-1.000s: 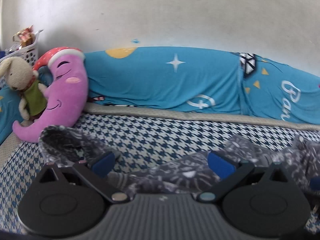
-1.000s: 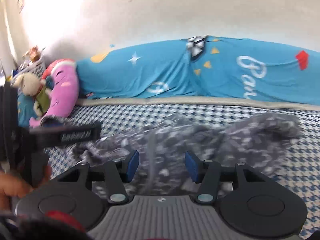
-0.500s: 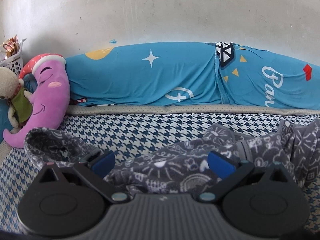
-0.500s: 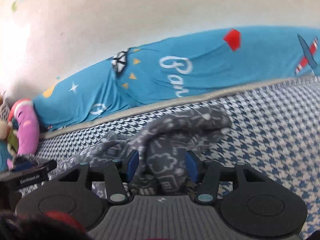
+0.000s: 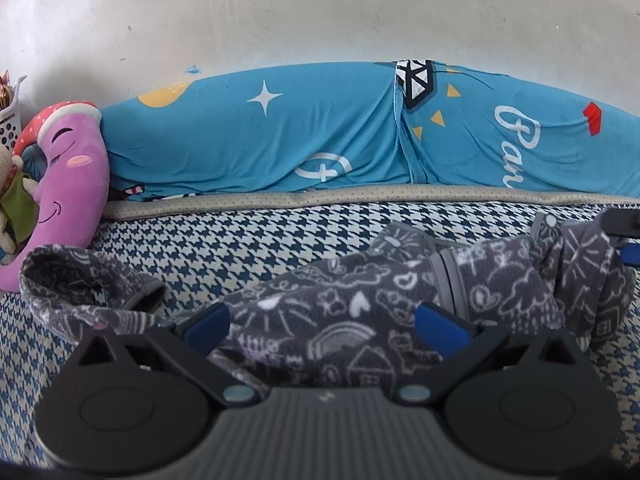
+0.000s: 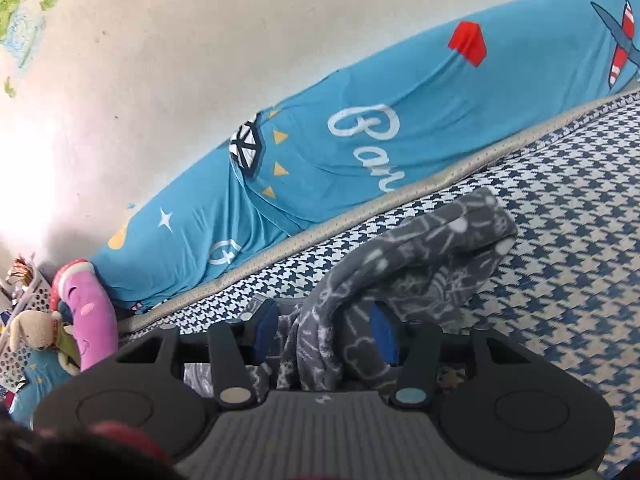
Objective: Fold clothes
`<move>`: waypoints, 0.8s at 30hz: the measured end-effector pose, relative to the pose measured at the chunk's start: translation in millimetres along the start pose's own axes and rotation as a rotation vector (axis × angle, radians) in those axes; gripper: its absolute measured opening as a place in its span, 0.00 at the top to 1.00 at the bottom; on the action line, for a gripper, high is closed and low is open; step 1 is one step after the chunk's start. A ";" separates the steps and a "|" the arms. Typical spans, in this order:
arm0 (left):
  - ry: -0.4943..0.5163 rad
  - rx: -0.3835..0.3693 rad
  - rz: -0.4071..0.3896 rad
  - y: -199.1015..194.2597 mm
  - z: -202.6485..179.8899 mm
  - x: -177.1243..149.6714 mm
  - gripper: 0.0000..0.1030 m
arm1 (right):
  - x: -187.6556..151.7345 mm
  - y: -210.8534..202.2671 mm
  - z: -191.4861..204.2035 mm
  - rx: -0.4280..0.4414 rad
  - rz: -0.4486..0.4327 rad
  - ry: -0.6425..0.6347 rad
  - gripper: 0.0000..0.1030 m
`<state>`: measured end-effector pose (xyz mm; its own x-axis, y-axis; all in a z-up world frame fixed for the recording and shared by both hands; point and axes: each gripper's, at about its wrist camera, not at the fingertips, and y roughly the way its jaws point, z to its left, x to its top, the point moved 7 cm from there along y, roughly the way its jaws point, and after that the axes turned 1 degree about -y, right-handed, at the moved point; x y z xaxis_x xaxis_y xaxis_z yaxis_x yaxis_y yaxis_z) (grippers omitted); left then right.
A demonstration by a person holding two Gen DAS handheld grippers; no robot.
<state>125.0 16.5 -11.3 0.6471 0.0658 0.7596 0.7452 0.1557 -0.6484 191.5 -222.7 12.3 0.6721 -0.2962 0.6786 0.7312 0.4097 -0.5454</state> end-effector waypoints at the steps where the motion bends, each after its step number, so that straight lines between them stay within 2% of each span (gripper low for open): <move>1: 0.001 -0.004 0.001 -0.3 -1.2 -0.4 0.00 | -1.1 3.5 2.7 -0.002 0.003 -0.007 0.52; 5: 0.016 -0.008 0.002 -0.2 -6.3 -2.7 0.00 | -8.6 16.4 12.2 -0.027 0.010 -0.053 0.62; 7: 0.015 -0.011 0.010 1.1 -7.4 -4.0 0.00 | -13.1 23.2 16.3 -0.047 0.014 -0.080 0.80; 10: 0.010 -0.026 0.023 1.7 -8.7 -6.2 0.00 | -17.1 31.1 16.5 -0.092 0.003 -0.105 0.89; 17: 0.019 -0.041 0.057 5.9 -11.5 -12.9 0.00 | -9.3 23.2 14.4 -0.151 -0.073 -0.106 0.91; 24: 0.037 -0.058 0.057 3.6 -17.4 -14.1 0.00 | 6.0 -4.6 9.7 -0.150 -0.158 -0.118 0.92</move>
<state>121.4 -1.0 -25.2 0.6937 0.0358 0.7194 0.7142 0.0953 -0.6934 191.1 -218.0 23.6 0.5362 -0.2397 0.8093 0.8412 0.2307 -0.4890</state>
